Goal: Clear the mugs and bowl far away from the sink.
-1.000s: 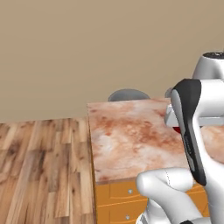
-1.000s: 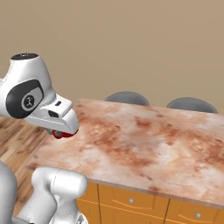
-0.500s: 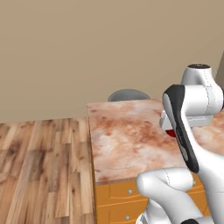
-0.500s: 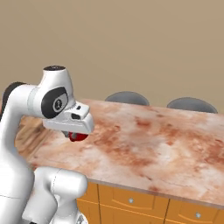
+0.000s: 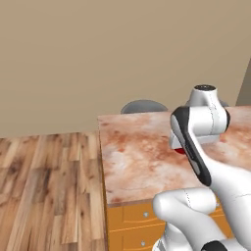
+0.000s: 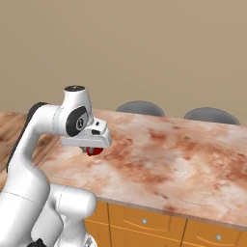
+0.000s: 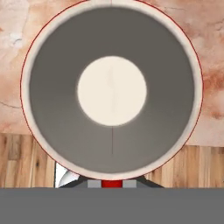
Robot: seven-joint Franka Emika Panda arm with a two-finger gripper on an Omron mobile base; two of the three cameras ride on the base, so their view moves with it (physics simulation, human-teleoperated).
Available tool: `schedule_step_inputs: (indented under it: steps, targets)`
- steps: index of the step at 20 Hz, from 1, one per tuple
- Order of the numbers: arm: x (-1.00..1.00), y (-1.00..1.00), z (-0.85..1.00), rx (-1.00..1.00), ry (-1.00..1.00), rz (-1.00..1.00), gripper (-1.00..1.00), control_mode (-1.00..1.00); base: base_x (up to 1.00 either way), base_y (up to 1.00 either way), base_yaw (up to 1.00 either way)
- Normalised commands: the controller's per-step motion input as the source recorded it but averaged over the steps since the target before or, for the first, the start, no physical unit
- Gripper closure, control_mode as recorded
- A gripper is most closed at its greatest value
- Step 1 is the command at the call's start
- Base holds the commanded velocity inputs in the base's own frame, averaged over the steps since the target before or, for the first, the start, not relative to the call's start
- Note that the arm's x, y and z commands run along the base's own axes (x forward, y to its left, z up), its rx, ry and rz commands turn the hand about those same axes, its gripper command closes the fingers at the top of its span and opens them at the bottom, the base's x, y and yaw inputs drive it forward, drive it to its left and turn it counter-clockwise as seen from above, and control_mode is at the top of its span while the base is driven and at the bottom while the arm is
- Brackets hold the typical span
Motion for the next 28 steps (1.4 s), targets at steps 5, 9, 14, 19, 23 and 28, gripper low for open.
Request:
schedule_step_inputs:
  steps: [5, 9, 14, 19, 23, 28]
  targets:
    - [0.68, 0.00, -0.38, 0.00, 0.08, 0.01, 1.00, -1.00, 0.00, 0.00, 0.00]
    - [0.65, 0.00, -0.38, 0.00, 0.13, 0.00, 1.00, -1.00, 0.00, 0.00, 0.00]
    - [0.56, 0.00, -0.23, 0.00, 0.05, 0.00, 1.00, -1.00, 0.00, 0.00, 0.00]
    - [0.48, 0.00, -0.29, 0.00, 0.00, 0.00, 1.00, -1.00, 0.00, 0.00, 0.00]
    - [0.48, 0.00, -0.33, 0.00, 0.01, 0.00, 1.00, -1.00, 0.00, 0.00, 0.00]
    - [0.38, 0.00, -0.36, 0.00, 0.00, 0.00, 1.00, -1.00, 0.00, 0.00, 0.00]
